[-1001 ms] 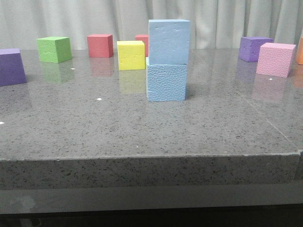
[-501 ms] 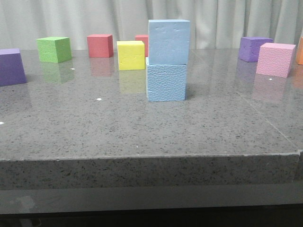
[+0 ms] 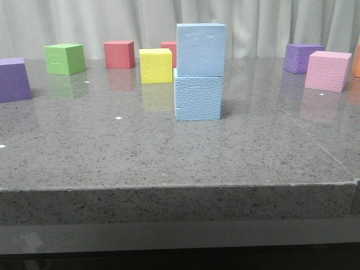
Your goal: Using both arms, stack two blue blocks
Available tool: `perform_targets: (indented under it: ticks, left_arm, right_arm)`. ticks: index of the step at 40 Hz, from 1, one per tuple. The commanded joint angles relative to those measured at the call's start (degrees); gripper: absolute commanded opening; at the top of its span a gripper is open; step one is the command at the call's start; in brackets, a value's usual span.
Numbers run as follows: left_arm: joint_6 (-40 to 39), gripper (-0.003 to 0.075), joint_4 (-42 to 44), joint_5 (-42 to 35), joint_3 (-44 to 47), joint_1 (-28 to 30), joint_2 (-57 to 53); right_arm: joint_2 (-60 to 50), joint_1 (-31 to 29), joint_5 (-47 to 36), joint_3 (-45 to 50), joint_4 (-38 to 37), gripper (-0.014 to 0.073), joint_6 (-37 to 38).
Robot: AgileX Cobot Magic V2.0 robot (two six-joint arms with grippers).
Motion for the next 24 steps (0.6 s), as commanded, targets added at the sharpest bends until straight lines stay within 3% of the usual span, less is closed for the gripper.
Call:
perform_targets:
  ticks: [1,7,24]
  left_arm:
    - [0.0,-0.0019,-1.4,-11.4,4.0,0.8,-3.1]
    - [-0.1,-0.0019,-3.6,-13.4,8.3,2.2,-6.3]
    - [-0.1,-0.0019,-5.5,-11.4,8.1,3.3,-6.0]
  right_arm:
    - [-0.3,-0.2,-4.0,-1.5,0.1,-0.0068,-0.4]
    - [-0.3,-0.2,-4.0,-1.5,0.1,-0.0068,-0.4]
    - [-0.3,-0.2,-4.0,-1.5,0.1,-0.0068,-0.4]
